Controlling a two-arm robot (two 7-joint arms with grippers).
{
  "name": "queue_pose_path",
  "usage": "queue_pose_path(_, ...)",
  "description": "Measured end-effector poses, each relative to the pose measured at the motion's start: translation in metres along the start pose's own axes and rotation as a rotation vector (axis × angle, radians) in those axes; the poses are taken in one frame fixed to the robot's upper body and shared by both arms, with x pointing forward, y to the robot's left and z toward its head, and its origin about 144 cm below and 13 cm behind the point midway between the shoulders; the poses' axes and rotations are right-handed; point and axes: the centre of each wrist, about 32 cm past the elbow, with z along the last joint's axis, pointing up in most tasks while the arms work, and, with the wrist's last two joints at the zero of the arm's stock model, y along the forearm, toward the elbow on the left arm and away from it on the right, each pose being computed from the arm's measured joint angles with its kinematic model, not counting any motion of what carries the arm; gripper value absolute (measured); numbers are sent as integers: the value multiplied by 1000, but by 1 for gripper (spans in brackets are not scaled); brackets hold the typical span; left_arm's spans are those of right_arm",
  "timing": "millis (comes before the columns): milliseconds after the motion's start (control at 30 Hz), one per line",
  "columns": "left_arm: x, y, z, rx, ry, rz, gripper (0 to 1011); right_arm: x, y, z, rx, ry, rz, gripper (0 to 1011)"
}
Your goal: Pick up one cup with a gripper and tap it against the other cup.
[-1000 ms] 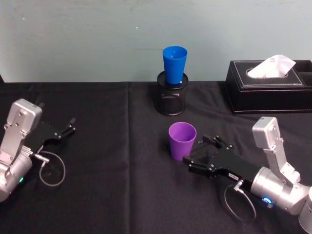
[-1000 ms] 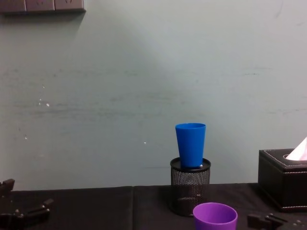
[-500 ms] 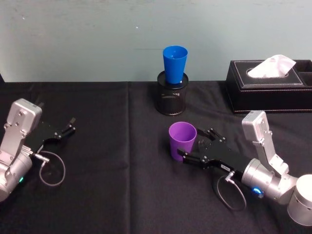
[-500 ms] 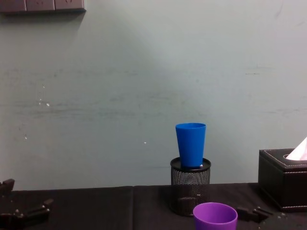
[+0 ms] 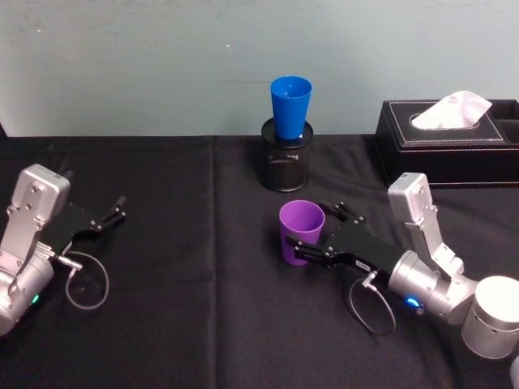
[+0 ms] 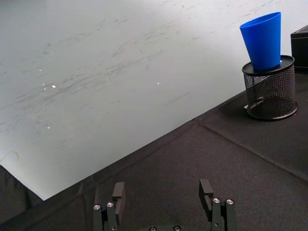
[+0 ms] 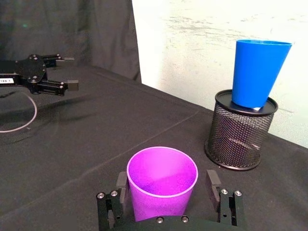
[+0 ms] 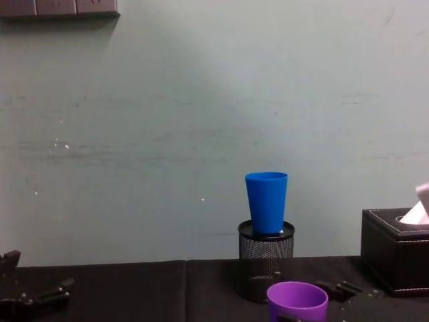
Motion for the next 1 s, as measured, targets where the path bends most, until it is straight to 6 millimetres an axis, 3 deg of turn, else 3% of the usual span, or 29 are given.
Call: queue_pose_path(1000, 0, 0, 0, 0, 0, 0, 1000, -2, 11, -4, 16, 26, 30, 990)
